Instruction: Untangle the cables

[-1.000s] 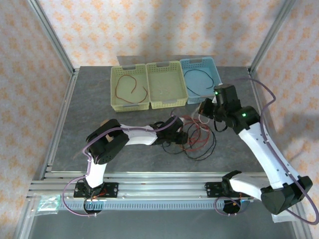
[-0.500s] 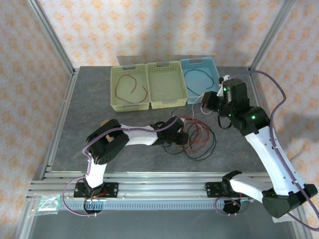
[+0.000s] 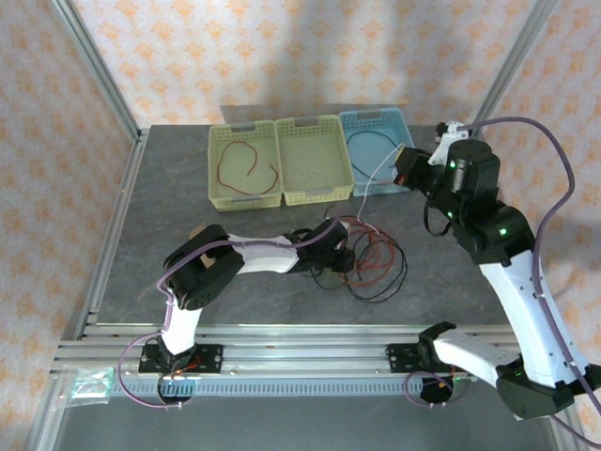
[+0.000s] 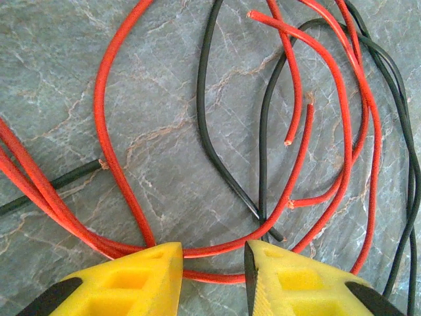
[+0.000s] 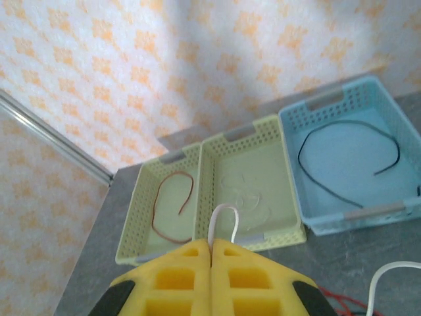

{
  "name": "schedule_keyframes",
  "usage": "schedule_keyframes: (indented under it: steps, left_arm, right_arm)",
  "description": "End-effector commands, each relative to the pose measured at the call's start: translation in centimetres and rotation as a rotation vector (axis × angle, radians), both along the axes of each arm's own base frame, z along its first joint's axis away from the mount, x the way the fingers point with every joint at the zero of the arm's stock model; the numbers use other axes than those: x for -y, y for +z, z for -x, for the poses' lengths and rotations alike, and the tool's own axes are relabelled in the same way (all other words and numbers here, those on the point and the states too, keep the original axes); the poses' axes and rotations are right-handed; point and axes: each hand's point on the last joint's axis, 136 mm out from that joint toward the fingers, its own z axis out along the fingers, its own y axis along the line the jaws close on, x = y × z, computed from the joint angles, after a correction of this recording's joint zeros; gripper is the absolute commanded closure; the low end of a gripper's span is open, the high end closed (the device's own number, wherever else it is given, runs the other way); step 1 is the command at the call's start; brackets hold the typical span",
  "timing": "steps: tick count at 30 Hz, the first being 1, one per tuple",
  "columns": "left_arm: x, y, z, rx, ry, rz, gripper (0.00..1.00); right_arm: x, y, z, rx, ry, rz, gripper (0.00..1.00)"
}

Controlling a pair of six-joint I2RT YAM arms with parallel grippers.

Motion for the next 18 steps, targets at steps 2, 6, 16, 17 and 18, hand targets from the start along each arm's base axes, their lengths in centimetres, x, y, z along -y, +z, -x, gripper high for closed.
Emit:
schedule_keyframes:
  steps: [2, 6, 16, 17, 18]
  left_arm:
    - [0.3, -0.3, 0.2, 0.009, -0.028, -0.034, 0.66]
    - [1.1, 3.8, -0.8, 0.133, -0.048, 0.036, 0.66]
    - [0.6, 14.0, -4.3, 0.402, 0.011, 0.041, 0.65]
    - [0.3, 14.1, -4.5, 0.407, 0.018, 0.029, 0.65]
    - [0.0, 14.0, -4.6, 0.409, 0.025, 0.018, 0.65]
  right_arm:
    - [1.1, 2.1, -0.1, 0.087, -0.047, 0.038, 1.00]
    - [0.5, 1.9, -0.6, 0.112, -0.021, 0.063, 1.00]
    - [-1.0, 2.1, -3.4, 0.155, 0.000, 0.080, 1.00]
    - [-1.3, 2.3, -3.7, 0.164, 0.011, 0.071, 1.00]
    - [-1.7, 2.7, -3.8, 0.177, 0.025, 0.058, 1.00]
